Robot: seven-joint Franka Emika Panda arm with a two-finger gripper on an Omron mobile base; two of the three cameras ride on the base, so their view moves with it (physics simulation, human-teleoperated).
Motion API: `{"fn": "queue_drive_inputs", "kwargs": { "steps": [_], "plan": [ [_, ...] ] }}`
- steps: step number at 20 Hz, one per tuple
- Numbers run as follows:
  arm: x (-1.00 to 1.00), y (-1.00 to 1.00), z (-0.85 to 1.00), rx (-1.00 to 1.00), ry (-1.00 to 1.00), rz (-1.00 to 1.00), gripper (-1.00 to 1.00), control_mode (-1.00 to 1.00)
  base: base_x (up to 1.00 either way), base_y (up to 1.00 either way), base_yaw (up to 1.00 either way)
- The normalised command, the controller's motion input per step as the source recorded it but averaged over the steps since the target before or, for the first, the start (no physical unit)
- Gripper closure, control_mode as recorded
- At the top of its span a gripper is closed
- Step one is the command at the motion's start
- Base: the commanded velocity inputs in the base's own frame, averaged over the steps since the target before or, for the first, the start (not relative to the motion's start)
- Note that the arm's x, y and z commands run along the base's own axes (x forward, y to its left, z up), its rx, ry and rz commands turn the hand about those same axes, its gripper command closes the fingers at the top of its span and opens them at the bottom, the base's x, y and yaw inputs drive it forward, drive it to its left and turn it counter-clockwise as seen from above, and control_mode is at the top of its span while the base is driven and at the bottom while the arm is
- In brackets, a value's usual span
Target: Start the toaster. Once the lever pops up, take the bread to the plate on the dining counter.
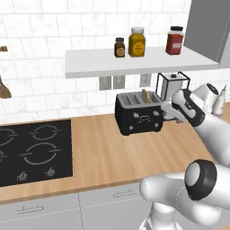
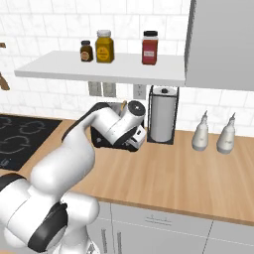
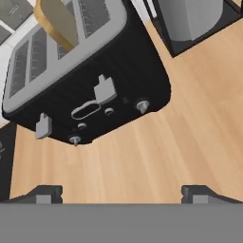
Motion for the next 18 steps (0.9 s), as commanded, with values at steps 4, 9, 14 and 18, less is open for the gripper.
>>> {"fn": "queue_drive_inputs", "kwargs": {
  "steps": [4,9,14,18],
  "plan": [
    [0.22,0.00,-0.14,0.00,0.00,0.00,-1.00,-1.00,0.00,0.00,0.00],
    [0.25,0.00,-0.15,0.00,0.00,0.00,-1.00,-1.00,0.00,0.00,0.00],
    [0.31,-0.06,-0.06,0.00,0.00,0.00,-1.00,-1.00,0.00,0.00,0.00],
    [0.35,-0.14,-0.02,0.00,0.00,0.00,-1.00,-1.00,0.00,0.00,0.00]
  ]
}}
